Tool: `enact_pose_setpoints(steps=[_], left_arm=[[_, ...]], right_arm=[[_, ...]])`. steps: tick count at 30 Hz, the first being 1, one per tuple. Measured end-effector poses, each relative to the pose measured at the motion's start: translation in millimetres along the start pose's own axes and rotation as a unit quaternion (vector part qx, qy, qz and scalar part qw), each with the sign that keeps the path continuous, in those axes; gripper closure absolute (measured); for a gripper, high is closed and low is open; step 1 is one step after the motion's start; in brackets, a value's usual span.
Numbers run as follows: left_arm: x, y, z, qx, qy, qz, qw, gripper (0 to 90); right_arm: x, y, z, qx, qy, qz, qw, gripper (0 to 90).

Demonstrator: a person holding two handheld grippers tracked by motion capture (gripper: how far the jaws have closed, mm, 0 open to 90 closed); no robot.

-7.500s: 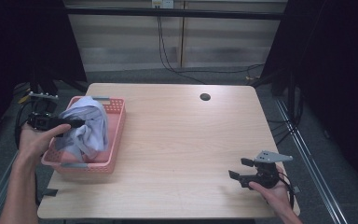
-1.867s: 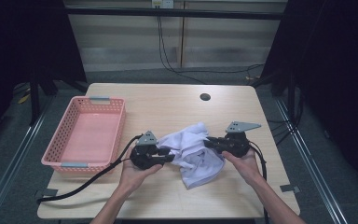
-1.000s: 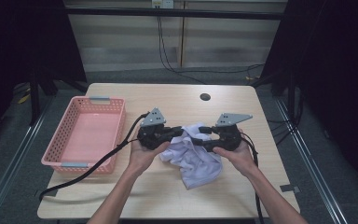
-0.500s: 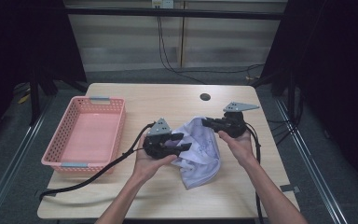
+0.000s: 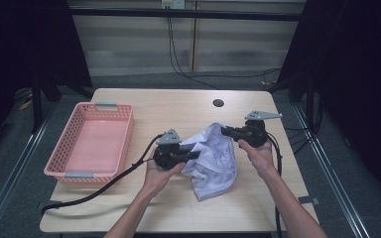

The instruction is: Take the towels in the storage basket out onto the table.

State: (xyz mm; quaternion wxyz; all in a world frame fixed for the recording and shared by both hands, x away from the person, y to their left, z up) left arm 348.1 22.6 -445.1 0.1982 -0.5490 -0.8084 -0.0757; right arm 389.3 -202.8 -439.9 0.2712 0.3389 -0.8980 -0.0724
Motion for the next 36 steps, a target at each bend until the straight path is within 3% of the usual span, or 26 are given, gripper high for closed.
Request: enact_pose_setpoints(steps=[4,9,13,20,24,26,27,30,32,34,36], left_arm=[[34.3,11.0,-31.0,-0.006,-0.031,-0.019,0.9993,86.3],[82.2,29.4,-62.2,-0.005,-0.075,-0.064,0.9951,86.4],[115.3,44.5,-79.4,0.004,-0.103,-0.094,0.9903,86.4],[155.6,68.7,-104.4,0.005,-0.122,-0.146,0.9817,86.4],[180.2,72.5,-123.7,-0.001,-0.146,-0.173,0.9742,86.4],[190.0,68.2,-129.5,-0.003,-0.161,-0.17,0.9723,86.5],[191.7,65.1,-130.3,-0.011,-0.16,-0.171,0.9722,86.5],[183.8,57.7,-120.6,-0.014,-0.136,-0.156,0.9782,86.3],[168.9,53.0,-105.0,-0.007,-0.119,-0.134,0.9838,86.2],[150.6,47.8,-84.9,-0.005,-0.083,-0.114,0.9901,86.0],[134.4,41.9,-65.0,0.001,-0.058,-0.089,0.9943,85.7]], right_arm=[[15.8,-5.4,-21.6,0.003,-0.019,0.011,0.9998,86.4],[40.6,-11.8,-55.3,0.011,-0.05,0.037,0.998,86.6],[62.5,-21.3,-83.0,0.013,-0.071,0.062,0.9955,86.7],[92.4,-43.2,-134.9,0.009,-0.099,0.118,0.988,86.9],[103.3,-52.7,-171.6,0.007,-0.112,0.141,0.9836,87.0],[107.0,-56.0,-185.7,0.009,-0.114,0.152,0.9818,87.1],[109.7,-57.0,-193.0,0.011,-0.121,0.152,0.9808,87.0],[110.0,-61.4,-193.1,0.013,-0.12,0.158,0.98,87.0],[104.0,-68.8,-179.0,0.007,-0.112,0.157,0.9812,87.0],[95.7,-77.5,-157.4,-0.002,-0.099,0.152,0.9834,87.0],[86.8,-85.4,-134.3,-0.012,-0.086,0.145,0.9856,86.9]])
Point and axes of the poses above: each handheld gripper's, and its own axes: x roughly backward along the jaws, z roughly out of its underside, y roughly to its left, the point moved 5 cm from there along -x, roughly forward along the jaws, and after that the axes turned 7 degrees about -x, right-handed, at the moved point
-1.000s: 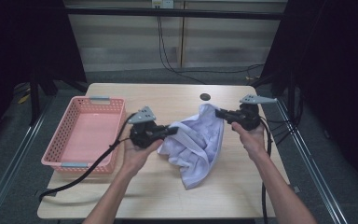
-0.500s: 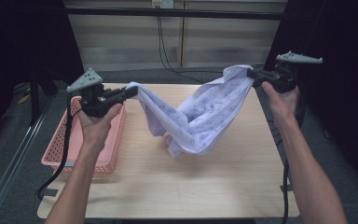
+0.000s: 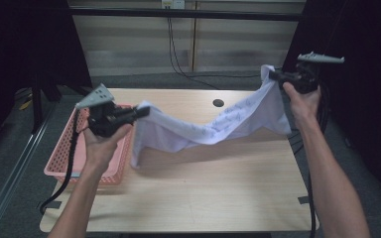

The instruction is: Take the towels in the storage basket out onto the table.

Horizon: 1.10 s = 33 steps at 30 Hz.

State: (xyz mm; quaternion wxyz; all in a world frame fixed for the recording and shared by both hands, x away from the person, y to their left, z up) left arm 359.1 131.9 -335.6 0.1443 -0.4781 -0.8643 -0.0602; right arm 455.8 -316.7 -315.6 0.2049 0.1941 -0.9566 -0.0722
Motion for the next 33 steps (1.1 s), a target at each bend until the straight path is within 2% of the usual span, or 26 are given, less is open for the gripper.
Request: enact_pose_setpoints(steps=[3,4,7,8,10,14,16,18,20,22,24,25,27,30,33], left_arm=[[-13.6,-9.1,27.3,0.018,0.029,0.019,0.9992,83.3],[-17.8,-12.0,35.5,0.02,0.039,0.025,0.9987,79.6],[-25.0,-20.1,58.5,0.018,0.078,0.038,0.9961,61.9],[-25.7,-22.2,64.1,0.016,0.082,0.045,0.9954,56.9],[-25.6,-22.7,72.5,0.021,0.084,0.042,0.9953,49.1],[-25.6,-23.1,82.4,0.036,0.074,0.059,0.9949,40.6],[-25.7,-24.3,86.4,0.032,0.084,0.058,0.9942,38.6],[-23.4,-24.9,89.1,0.031,0.081,0.06,0.9944,36.6],[-21.6,-23.0,91.6,0.034,0.075,0.047,0.9955,40.1],[-23.3,-23.0,97.0,0.035,0.07,0.048,0.9958,62.5],[-30.3,-26.3,106.2,0.031,0.078,0.055,0.9949,81.3],[-34.5,-28.8,111.3,0.033,0.081,0.056,0.9946,84.3],[-43.8,-35.9,121.7,0.033,0.096,0.066,0.9926,86.0],[-56.1,-49.9,131.6,0.027,0.122,0.087,0.9883,86.3],[-64.1,-64.7,135.6,0.025,0.133,0.107,0.985,86.3]], right_arm=[[-8.4,-5.3,35.2,-0.011,0.019,-0.014,0.9997,86.4],[-11.4,-6.6,47.0,-0.01,0.029,-0.015,0.9994,84.8],[-17.2,-9.2,79.4,-0.01,0.06,-0.019,0.998,66.1],[-16.7,-9.3,87.7,-0.009,0.063,-0.021,0.9978,61.7],[-12.8,-9.7,101.9,-0.009,0.069,-0.016,0.9975,50.5],[-0.5,-8.0,124.1,-0.01,0.071,-0.027,0.9971,42.3],[7.9,-4.1,135.2,-0.009,0.074,-0.04,0.9964,39.8],[16.8,1.6,143.7,-0.008,0.073,-0.049,0.9961,38.5],[26.4,10.7,152.3,-0.005,0.069,-0.065,0.9955,37.9],[35.7,20.6,163.5,0.004,0.074,-0.071,0.9947,37.8],[45.7,29.2,176.1,0.004,0.076,-0.082,0.9937,38.3],[50.2,32.8,182.9,0.003,0.077,-0.083,0.9935,38.7],[58.1,40.6,196.5,0.02,0.095,-0.079,0.9921,39.0],[70.7,51.3,216.8,0.017,0.108,-0.087,0.9902,40.6],[82.5,63.7,233.0,0.019,0.117,-0.094,0.9885,41.7]])
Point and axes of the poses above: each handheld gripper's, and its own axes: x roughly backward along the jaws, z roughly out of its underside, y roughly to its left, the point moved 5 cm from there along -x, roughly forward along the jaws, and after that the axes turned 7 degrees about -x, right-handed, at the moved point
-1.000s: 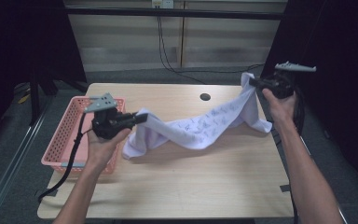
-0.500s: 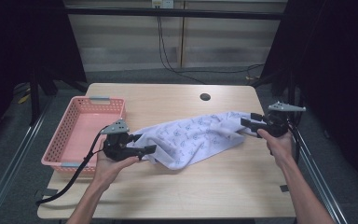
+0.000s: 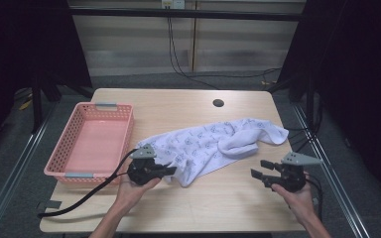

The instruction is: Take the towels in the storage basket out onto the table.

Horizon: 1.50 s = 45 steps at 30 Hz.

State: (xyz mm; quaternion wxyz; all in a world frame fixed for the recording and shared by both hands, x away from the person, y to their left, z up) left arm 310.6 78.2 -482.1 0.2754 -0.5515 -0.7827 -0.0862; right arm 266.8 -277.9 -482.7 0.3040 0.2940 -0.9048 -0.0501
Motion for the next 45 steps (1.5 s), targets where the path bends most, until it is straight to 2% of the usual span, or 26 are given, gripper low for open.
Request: enact_pose_setpoints(steps=[3,5,7,8,10,12,14,15,18,19,21,22,23,25,26,28,29,30,32,33,34,36,39,42,45], left_arm=[[-8.1,-13.2,2.1,-0.006,0.009,0.018,0.9998,86.2],[-10.2,-24.8,2.2,-0.009,0.009,0.038,0.9992,86.2],[-9.4,-36.3,0.9,-0.019,0.009,0.044,0.9988,86.1],[-8.8,-45.0,0.7,-0.027,0.013,0.051,0.9982,86.0],[-6.9,-52.6,3.8,-0.03,0.022,0.053,0.9979,83.5],[-2.5,-55.4,8.8,-0.037,0.036,0.047,0.9975,66.1],[6.1,-54.8,13.4,-0.04,0.042,0.035,0.9977,54.5],[11.6,-53.9,15.5,-0.036,0.038,0.034,0.9981,48.0],[26.0,-45.1,20.4,-0.027,0.027,0.012,0.9992,41.9],[28.9,-41.3,20.5,-0.023,0.019,0.009,0.9995,42.1],[33.2,-27.5,19.6,0.0,0.002,-0.007,1.0,47.2],[32.5,-22.2,19.0,0.005,0.002,-0.013,0.9999,47.8],[30.0,-13.3,17.9,0.009,0.008,-0.028,0.9995,47.7],[22.6,-0.2,16.8,0.017,0.007,-0.034,0.9992,46.4],[17.0,6.0,18.1,0.021,0.016,-0.037,0.999,45.8],[6.0,16.7,22.7,0.02,0.036,-0.047,0.998,43.7],[1.1,21.4,26.0,0.022,0.049,-0.05,0.9973,44.3],[-2.7,25.5,28.9,0.03,0.056,-0.051,0.9967,45.1],[-7.0,28.2,32.2,0.028,0.068,-0.048,0.9961,51.8],[-6.1,28.0,31.2,0.028,0.062,-0.051,0.9964,53.2],[-3.6,27.7,29.2,0.031,0.052,-0.052,0.9968,52.9],[3.9,27.7,25.1,0.03,0.04,-0.052,0.9974,51.6],[14.1,30.2,21.3,0.034,0.02,-0.056,0.9976,53.5],[21.2,35.4,18.5,0.038,0.007,-0.067,0.997,56.2],[21.1,40.0,18.9,0.056,0.003,-0.074,0.9957,58.6]], right_arm=[[3.3,17.7,14.8,0.005,0.01,-0.01,0.9999,43.3],[1.5,31.5,21.3,0.008,0.014,-0.018,0.9997,43.4],[-2.8,46.6,22.9,0.031,0.021,-0.029,0.9989,43.4],[-5.1,51.3,21.8,0.032,0.02,-0.039,0.9985,43.7],[-15.2,62.7,19.3,0.036,0.022,-0.053,0.9977,44.5],[-29.9,70.6,19.6,0.043,0.036,-0.062,0.9965,44.8],[-44.6,78.1,19.4,0.059,0.049,-0.067,0.9948,43.9],[-51.7,81.1,18.8,0.061,0.053,-0.071,0.9942,43.8],[-75.4,88.8,14.7,0.068,0.065,-0.082,0.9923,42.9],[-84.2,90.8,13.3,0.069,0.07,-0.083,0.9917,43.1],[-102.5,94.4,10.4,0.073,0.079,-0.086,0.9905,43.4],[-111.2,96.3,8.6,0.075,0.082,-0.085,0.9902,43.3],[-116.9,97.7,6.4,0.077,0.081,-0.086,0.99,43.2],[-132.7,100.2,-0.9,0.079,0.079,-0.091,0.9896,42.4],[-138.9,100.8,-3.8,0.075,0.075,-0.091,0.9901,41.6],[-150.1,103.9,-6.7,0.064,0.079,-0.107,0.989,41.0],[-154.9,106.0,-6.7,0.069,0.079,-0.108,0.9886,42.3],[-158.1,109.6,-6.0,0.074,0.082,-0.11,0.9878,46.9],[-160.3,115.3,-3.8,0.08,0.089,-0.12,0.9855,70.2],[-158.0,116.5,-4.1,0.083,0.089,-0.118,0.9856,80.3],[-154.5,115.1,-5.5,0.085,0.09,-0.113,0.9858,86.0],[-142.3,105.6,-13.1,0.085,0.079,-0.101,0.9881,87.2],[-117.2,82.7,-27.1,0.086,0.068,-0.08,0.9908,87.4],[-90.7,59.8,-37.6,0.091,0.06,-0.051,0.9928,87.4],[-72.4,37.1,-42.3,0.087,0.056,-0.029,0.9942,87.0]])
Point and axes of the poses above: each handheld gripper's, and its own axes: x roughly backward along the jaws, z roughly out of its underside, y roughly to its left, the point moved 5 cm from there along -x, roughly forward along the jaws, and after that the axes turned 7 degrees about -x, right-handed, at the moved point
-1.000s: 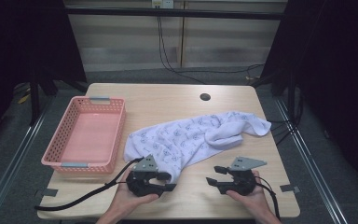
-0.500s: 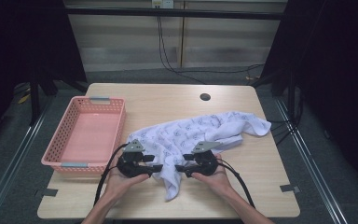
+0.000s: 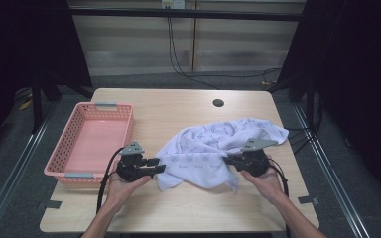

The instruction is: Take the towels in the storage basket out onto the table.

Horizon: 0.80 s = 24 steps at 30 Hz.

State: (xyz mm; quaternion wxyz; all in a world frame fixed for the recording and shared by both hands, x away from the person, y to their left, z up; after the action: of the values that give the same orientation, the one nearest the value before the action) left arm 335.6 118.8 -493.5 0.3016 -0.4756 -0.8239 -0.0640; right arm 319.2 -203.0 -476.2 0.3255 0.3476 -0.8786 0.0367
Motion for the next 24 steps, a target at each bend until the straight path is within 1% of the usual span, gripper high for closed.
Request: enact_pose_setpoints(steps=[1,2,3,4,5,6,7,8,9,10,11,13,14,15,16,17,18,19,20,21,22,23,24], left_arm=[[-3.5,-4.3,1.2,-0.004,0.008,0.009,0.9999,58.3],[-6.5,-8.3,2.1,-0.012,0.015,0.01,0.9998,57.3],[-10.4,-13.7,3.7,-0.022,0.026,0.013,0.9993,57.0],[-14.1,-18.9,5.6,-0.025,0.035,0.022,0.9988,56.1],[-16.5,-23.6,7.6,-0.032,0.041,0.03,0.9982,55.5],[-17.6,-27.0,9.9,-0.043,0.049,0.029,0.9975,55.1],[-18.0,-29.8,12.7,-0.05,0.053,0.03,0.9969,55.1],[-17.5,-31.1,16.0,-0.054,0.056,0.037,0.9963,55.1],[-17.1,-31.0,18.5,-0.055,0.059,0.037,0.9961,55.1],[-16.5,-31.0,22.7,-0.052,0.062,0.04,0.9959,55.6],[-16.2,-31.9,25.3,-0.053,0.064,0.046,0.9955,57.6],[-17.9,-34.0,27.5,-0.06,0.066,0.039,0.9953,58.3],[-19.2,-35.2,27.0,-0.062,0.064,0.043,0.9951,58.3],[-21.3,-35.6,26.4,-0.065,0.065,0.047,0.9947,57.9],[-24.0,-35.7,25.5,-0.065,0.066,0.046,0.9946,56.7],[-27.0,-35.7,24.9,-0.067,0.068,0.047,0.9943,56.4],[-30.1,-36.6,25.5,-0.072,0.075,0.05,0.9933,56.3],[-33.0,-37.5,26.3,-0.077,0.08,0.048,0.9927,56.2],[-35.3,-39.2,27.4,-0.081,0.086,0.049,0.9918,55.6],[-37.5,-41.1,29.4,-0.088,0.094,0.049,0.9905,55.2],[-38.5,-43.0,31.1,-0.099,0.098,0.04,0.9894,55.2],[-38.6,-44.0,31.5,-0.103,0.098,0.036,0.9892,55.6],[-37.6,-45.0,32.4,-0.112,0.1,0.027,0.9884,59.6]], right_arm=[[3.9,-6.1,2.8,-0.001,0.004,0.001,1.0,86.7],[6.9,-10.3,7.7,-0.007,0.007,0.001,1.0,86.5],[7.3,-11.6,11.0,-0.009,0.009,-0.001,0.9999,85.9],[6.9,-12.5,15.5,-0.011,0.011,0.003,0.9999,83.6],[5.9,-12.8,20.2,-0.015,0.012,0.001,0.9998,79.3],[5.0,-13.2,24.5,-0.015,0.012,0.001,0.9998,74.7],[5.7,-13.2,28.2,-0.019,0.01,0.002,0.9998,69.8],[7.8,-13.9,30.8,-0.029,0.005,0.002,0.9996,63.6],[11.0,-14.3,32.4,-0.039,0.001,0.0,0.9992,60.4],[14.4,-14.4,33.1,-0.042,-0.002,0.0,0.9991,58.5],[21.0,-14.3,34.7,-0.046,-0.009,0.001,0.9989,58.0],[31.1,-11.9,42.3,-0.052,-0.01,0.0,0.9986,58.5],[35.5,-10.7,48.2,-0.058,-0.01,0.001,0.9983,58.5],[38.5,-9.8,55.0,-0.063,-0.005,0.001,0.998,58.4],[40.9,-8.9,62.1,-0.065,0.004,0.003,0.9979,58.6],[42.2,-8.4,68.2,-0.067,0.009,0.007,0.9977,58.5],[42.7,-7.8,73.4,-0.071,0.017,0.006,0.9973,58.4],[42.5,-6.7,77.5,-0.075,0.023,0.003,0.997,57.9],[42.5,-5.1,80.2,-0.073,0.026,-0.001,0.997,56.9],[42.3,-2.9,81.7,-0.073,0.028,-0.006,0.9969,56.7],[41.6,-1.2,83.2,-0.073,0.032,-0.007,0.9968,55.6],[40.3,0.3,85.0,-0.072,0.037,-0.006,0.9967,54.5],[39.1,2.0,87.7,-0.071,0.046,-0.005,0.9964,53.9]])
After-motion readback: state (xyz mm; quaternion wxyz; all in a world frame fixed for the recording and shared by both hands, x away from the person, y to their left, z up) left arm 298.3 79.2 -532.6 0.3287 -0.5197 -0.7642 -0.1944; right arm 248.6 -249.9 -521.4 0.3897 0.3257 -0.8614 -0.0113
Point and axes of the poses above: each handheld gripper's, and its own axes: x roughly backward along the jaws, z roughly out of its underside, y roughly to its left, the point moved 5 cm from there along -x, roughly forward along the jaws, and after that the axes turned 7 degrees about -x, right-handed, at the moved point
